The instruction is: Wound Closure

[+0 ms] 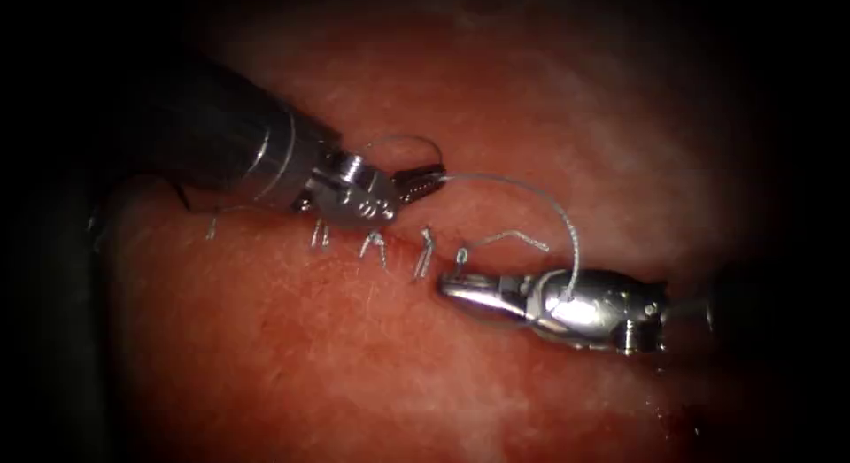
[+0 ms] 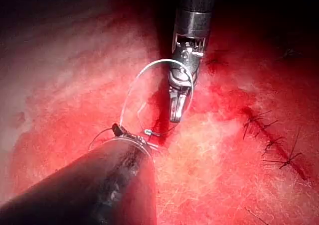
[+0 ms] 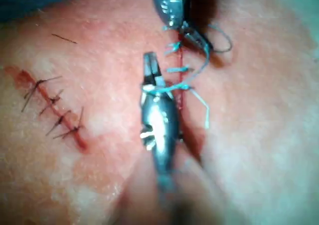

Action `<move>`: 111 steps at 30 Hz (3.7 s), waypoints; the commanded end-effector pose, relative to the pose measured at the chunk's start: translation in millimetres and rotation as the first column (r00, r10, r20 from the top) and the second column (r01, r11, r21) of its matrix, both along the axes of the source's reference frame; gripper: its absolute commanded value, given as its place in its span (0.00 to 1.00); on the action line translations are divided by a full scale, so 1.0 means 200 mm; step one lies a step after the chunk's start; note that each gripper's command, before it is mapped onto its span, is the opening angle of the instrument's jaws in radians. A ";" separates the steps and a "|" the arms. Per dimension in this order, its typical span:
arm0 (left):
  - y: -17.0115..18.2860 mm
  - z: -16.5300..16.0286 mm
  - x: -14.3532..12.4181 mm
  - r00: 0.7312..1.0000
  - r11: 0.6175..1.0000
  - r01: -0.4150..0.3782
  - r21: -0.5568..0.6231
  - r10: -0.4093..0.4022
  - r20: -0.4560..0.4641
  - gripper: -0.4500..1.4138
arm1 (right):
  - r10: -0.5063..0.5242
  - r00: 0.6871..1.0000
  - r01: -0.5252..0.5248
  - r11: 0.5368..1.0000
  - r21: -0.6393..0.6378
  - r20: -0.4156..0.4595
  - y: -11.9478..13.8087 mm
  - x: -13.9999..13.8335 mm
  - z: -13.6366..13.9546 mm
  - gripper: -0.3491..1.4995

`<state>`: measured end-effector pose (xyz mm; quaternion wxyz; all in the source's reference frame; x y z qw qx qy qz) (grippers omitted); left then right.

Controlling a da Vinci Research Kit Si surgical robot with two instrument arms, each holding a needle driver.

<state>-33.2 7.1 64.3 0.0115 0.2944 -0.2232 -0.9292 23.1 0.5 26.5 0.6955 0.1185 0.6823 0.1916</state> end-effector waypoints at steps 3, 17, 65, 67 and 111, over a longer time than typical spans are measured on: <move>-0.011 0.012 -0.006 1.000 1.000 -0.005 -0.001 0.005 -0.025 0.00 | 0.032 0.998 -0.030 0.999 0.045 -0.046 -0.008 0.002 0.000 0.25; -0.049 0.011 -0.001 0.994 0.999 -0.036 0.002 0.036 -0.104 0.00 | 0.277 0.961 -0.265 0.930 0.255 -0.011 -0.006 0.002 -0.002 0.39; -0.078 -0.038 -0.002 0.991 0.997 -0.077 0.003 0.077 -0.107 0.00 | 0.629 0.725 -0.367 0.007 0.930 0.281 -0.029 -0.021 0.074 0.73; -0.078 -0.038 -0.002 0.991 0.997 -0.082 0.001 0.081 -0.110 0.00 | 0.633 0.719 -0.374 0.003 0.928 0.288 -0.028 -0.022 0.074 0.74; -0.087 -0.041 0.004 0.990 0.995 -0.096 -0.007 0.094 -0.108 0.00 | 0.650 0.679 -0.534 0.119 0.837 0.341 -0.007 -0.008 0.081 0.72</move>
